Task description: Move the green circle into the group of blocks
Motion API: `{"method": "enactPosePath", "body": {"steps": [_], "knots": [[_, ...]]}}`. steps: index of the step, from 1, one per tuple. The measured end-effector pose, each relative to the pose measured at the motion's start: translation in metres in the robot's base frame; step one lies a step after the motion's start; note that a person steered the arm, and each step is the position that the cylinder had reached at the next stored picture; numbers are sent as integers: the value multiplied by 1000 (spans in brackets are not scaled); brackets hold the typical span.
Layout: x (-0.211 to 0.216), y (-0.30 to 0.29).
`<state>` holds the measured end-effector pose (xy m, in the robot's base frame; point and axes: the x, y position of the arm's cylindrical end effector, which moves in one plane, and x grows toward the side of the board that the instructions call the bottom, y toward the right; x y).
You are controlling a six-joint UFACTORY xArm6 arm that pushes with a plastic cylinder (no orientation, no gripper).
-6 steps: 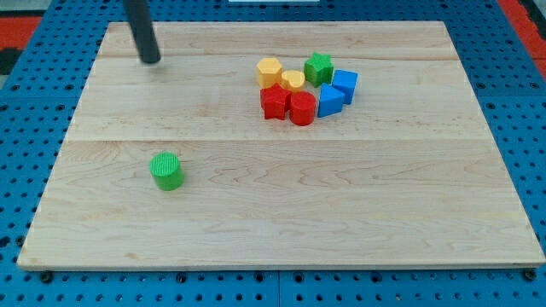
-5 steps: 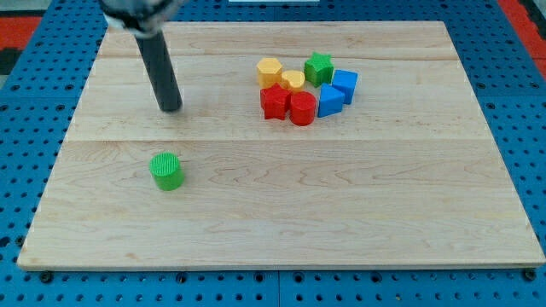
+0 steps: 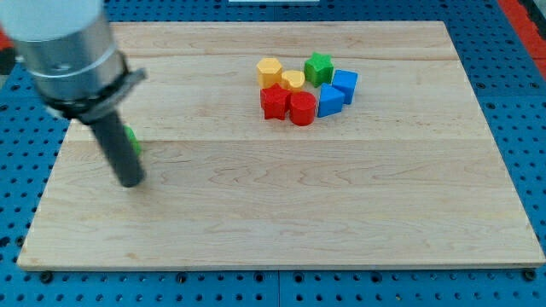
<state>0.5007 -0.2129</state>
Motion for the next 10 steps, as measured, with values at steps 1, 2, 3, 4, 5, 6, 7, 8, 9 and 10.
{"method": "enactPosePath", "body": {"steps": [1,2,3,4,5,6,7,8,9,10], "knots": [[-45,2],[-49,90],[-76,110],[-109,129],[-89,86],[-59,124],[-29,132],[-56,165],[-109,168],[-117,168]]}}
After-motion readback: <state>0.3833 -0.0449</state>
